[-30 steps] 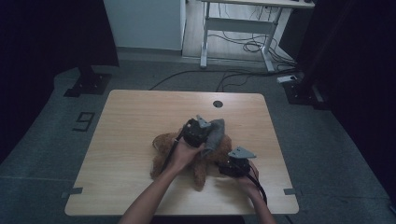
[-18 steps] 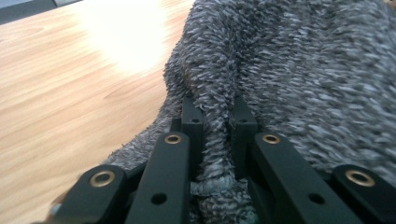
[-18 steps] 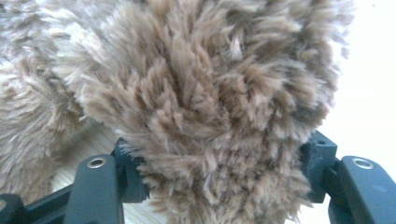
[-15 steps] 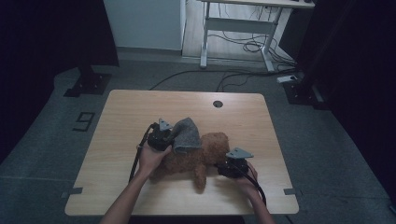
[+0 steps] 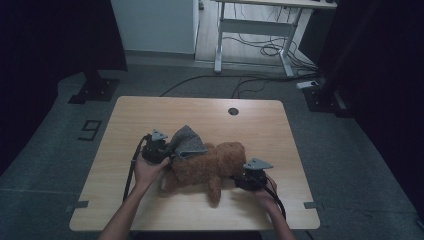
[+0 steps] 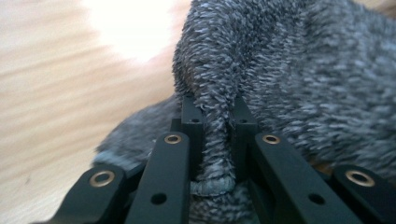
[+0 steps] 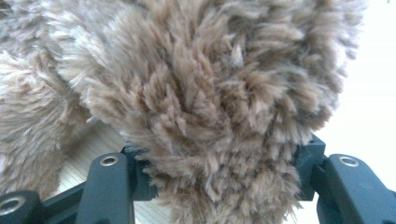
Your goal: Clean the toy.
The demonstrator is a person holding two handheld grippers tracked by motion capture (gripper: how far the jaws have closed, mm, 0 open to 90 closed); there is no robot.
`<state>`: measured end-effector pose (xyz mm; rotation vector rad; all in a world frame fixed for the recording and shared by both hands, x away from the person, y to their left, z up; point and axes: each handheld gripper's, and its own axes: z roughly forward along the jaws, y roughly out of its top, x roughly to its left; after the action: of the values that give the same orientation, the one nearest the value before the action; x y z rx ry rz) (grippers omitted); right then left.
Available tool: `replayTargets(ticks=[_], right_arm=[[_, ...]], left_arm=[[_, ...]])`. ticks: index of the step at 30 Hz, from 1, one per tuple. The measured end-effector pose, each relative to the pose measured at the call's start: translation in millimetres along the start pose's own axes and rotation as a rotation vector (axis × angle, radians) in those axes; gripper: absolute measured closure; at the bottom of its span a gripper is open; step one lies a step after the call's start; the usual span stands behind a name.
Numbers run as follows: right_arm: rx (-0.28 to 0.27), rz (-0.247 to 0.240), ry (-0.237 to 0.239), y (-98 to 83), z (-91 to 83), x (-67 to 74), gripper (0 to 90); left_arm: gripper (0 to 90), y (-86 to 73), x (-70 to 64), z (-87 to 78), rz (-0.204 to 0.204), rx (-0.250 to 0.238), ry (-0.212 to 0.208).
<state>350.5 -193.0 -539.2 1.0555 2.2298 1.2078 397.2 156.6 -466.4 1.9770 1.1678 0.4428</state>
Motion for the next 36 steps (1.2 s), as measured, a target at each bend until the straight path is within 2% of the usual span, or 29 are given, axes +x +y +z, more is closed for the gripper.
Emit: replayTargets(ticks=[3, 7, 9, 10, 12, 13, 15, 17, 18, 20, 23, 26, 28, 30, 32, 36], right_arm=[[0.000, 0.002, 0.002, -0.1, 0.2, -0.6, 42.0], [-0.002, 0.003, 0.002, -0.1, 0.4, -0.8, 41.8], [-0.001, 0.004, 0.003, -0.1, 0.2, -0.7, 41.7], [-0.002, 0.003, 0.002, -0.2, 0.3, -0.7, 41.7], [-0.001, 0.004, 0.002, -0.3, 0.2, -0.7, 41.7], [-0.002, 0.004, 0.004, -0.2, 0.1, -0.7, 41.6], [-0.001, 0.000, 0.004, -0.2, 0.1, -1.0, 41.7], [0.000, -0.002, 0.004, -0.2, -0.1, -0.8, 41.7], [0.000, -0.002, 0.002, -0.2, -0.1, -0.7, 41.7], [0.001, 0.002, 0.002, -0.3, 0.0, -0.7, 41.6], [0.005, 0.012, 0.004, -0.9, 0.5, -1.6, 41.7], [0.006, 0.009, 0.004, -0.7, 0.7, -1.8, 41.8], [0.007, 0.009, 0.001, -0.6, 0.5, -1.4, 41.8], [0.006, 0.007, 0.002, -0.3, 0.3, -0.7, 42.0], [0.007, 0.001, 0.001, 0.7, 0.4, 0.4, 42.0], [0.012, 0.001, 0.000, 1.1, 1.9, 1.6, 42.2]], left_arm=[[80.4, 17.0, -15.3, -2.9, 0.019, -0.031, -0.030], [80.4, 43.5, -56.1, 1.9, 0.087, -0.059, -0.108], [80.4, 54.2, -83.8, 8.3, 0.119, -0.069, -0.165], [80.4, 57.2, -93.9, 10.6, 0.135, -0.068, -0.179], [80.4, 65.6, -122.8, 18.9, 0.187, -0.068, -0.209], [80.4, 69.6, -134.2, 23.4, 0.204, -0.067, -0.212], [80.4, 75.8, -148.9, 32.0, 0.226, -0.059, -0.206], [80.4, 83.7, -163.0, 48.2, 0.282, -0.015, -0.158], [80.3, 85.9, -165.5, 58.6, 0.287, 0.014, -0.140], [80.3, 85.9, -162.9, 70.1, 0.276, 0.050, -0.135], [80.2, 82.6, -151.7, 76.8, 0.255, 0.066, -0.100], [80.4, 78.3, -129.2, 79.8, 0.219, 0.107, -0.021], [80.4, 72.7, -111.5, 80.3, 0.178, 0.142, -0.026], [80.4, 67.3, -99.5, 76.0, 0.149, 0.150, -0.038], [80.4, 64.8, -93.5, 68.5, 0.140, 0.144, -0.038], [80.4, 62.4, -84.3, 49.8, 0.148, 0.119, -0.032]])
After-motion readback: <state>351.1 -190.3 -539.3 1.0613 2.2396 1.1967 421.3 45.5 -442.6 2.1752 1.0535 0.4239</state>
